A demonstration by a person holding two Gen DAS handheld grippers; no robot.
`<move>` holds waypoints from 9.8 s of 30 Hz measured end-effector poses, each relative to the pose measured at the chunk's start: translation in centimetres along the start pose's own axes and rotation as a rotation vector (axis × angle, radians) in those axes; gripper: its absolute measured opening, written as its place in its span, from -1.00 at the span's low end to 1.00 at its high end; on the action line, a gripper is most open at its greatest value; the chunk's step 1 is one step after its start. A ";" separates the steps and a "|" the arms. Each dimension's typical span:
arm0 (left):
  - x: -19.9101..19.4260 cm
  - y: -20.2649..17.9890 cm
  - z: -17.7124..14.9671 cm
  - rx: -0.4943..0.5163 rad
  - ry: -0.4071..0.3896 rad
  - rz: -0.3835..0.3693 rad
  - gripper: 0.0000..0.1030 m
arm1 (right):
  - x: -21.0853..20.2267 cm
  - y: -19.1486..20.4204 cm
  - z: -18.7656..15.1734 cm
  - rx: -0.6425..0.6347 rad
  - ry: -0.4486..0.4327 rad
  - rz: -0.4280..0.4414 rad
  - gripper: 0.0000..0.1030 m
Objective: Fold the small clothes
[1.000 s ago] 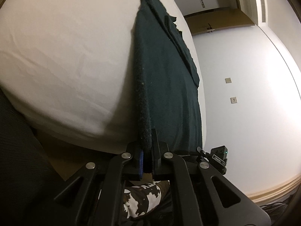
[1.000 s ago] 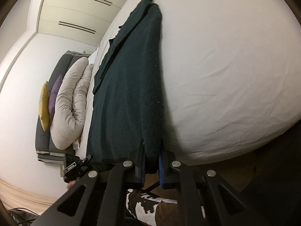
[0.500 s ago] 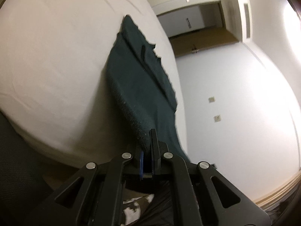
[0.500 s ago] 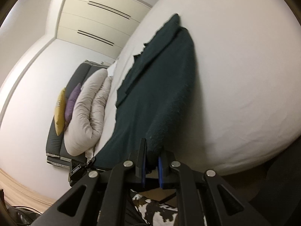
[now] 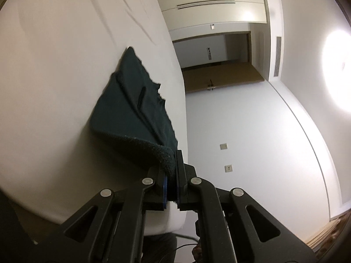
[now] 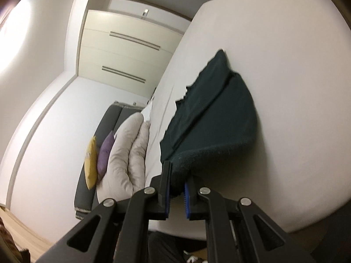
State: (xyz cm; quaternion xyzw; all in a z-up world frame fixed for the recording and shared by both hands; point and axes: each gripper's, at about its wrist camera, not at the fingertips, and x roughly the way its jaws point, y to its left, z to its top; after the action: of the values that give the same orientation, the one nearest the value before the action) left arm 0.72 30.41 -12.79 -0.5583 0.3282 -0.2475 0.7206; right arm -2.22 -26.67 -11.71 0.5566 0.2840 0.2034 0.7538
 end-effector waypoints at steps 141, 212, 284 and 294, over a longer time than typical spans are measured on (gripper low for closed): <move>40.0 -0.6 22.7 0.651 0.233 0.627 -0.88 | 25.6 -0.9 21.2 -0.627 0.111 -0.611 -0.31; 23.6 2.4 9.4 0.637 0.188 0.698 -0.64 | 27.5 -2.5 21.1 -0.571 0.107 -0.704 -0.86; 30.5 0.8 5.9 0.853 0.166 0.812 -0.75 | 27.4 -1.6 4.9 -0.299 0.272 -0.206 -0.49; 31.3 0.9 6.1 0.843 0.164 0.794 -0.75 | 18.5 -6.4 9.6 -0.128 0.008 -0.298 -0.59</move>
State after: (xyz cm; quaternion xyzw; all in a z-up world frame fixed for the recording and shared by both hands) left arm 25.97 11.93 -18.80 -0.0367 0.4402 -0.1099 0.8904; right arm 17.97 -24.05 -19.47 0.4585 0.3527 0.1093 0.8084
